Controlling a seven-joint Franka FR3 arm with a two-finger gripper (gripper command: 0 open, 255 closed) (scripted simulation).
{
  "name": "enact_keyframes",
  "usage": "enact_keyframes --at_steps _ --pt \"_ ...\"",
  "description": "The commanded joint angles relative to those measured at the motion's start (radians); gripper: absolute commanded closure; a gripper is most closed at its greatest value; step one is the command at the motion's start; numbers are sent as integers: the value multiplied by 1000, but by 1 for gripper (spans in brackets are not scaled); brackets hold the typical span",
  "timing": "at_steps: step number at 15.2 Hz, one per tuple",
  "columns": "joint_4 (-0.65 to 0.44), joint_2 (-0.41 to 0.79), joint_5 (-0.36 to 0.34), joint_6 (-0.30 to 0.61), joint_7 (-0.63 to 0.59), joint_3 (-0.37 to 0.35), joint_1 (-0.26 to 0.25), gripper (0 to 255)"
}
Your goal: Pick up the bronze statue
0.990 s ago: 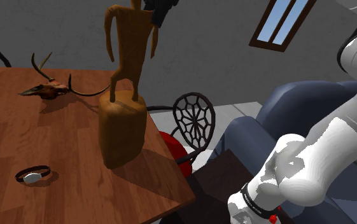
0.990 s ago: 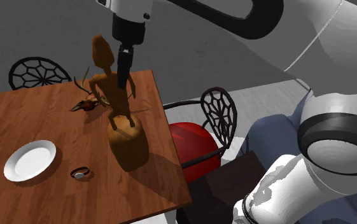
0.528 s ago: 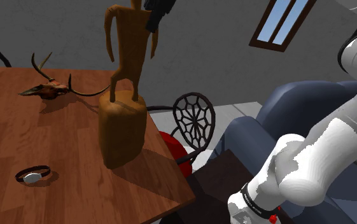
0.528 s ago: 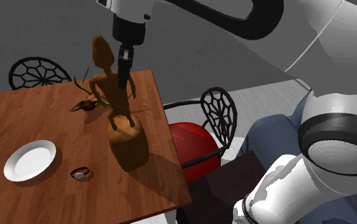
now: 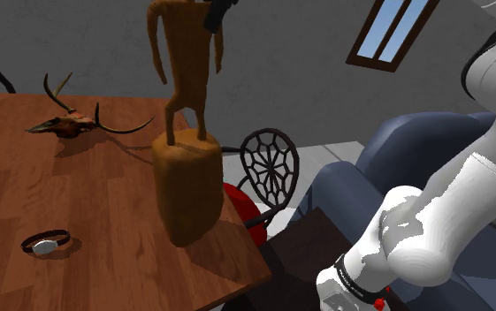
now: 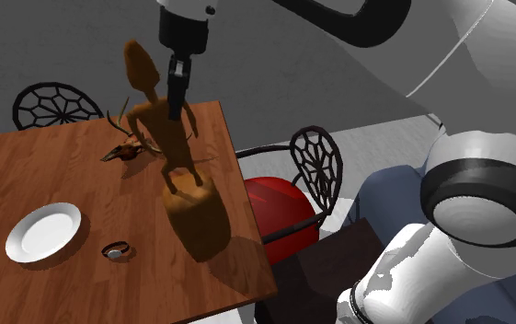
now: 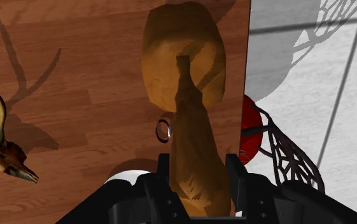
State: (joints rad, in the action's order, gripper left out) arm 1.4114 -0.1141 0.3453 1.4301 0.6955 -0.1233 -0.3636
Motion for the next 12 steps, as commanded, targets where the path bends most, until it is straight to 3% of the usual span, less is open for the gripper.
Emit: enact_keyframes --at_steps 1,10,12 --pt "-54 17 0 -30 -13 -1 -1 255" --pt "-344 139 -2 -189 -73 -4 -5 255" --pt "-350 142 -2 -192 -74 -4 -5 255"
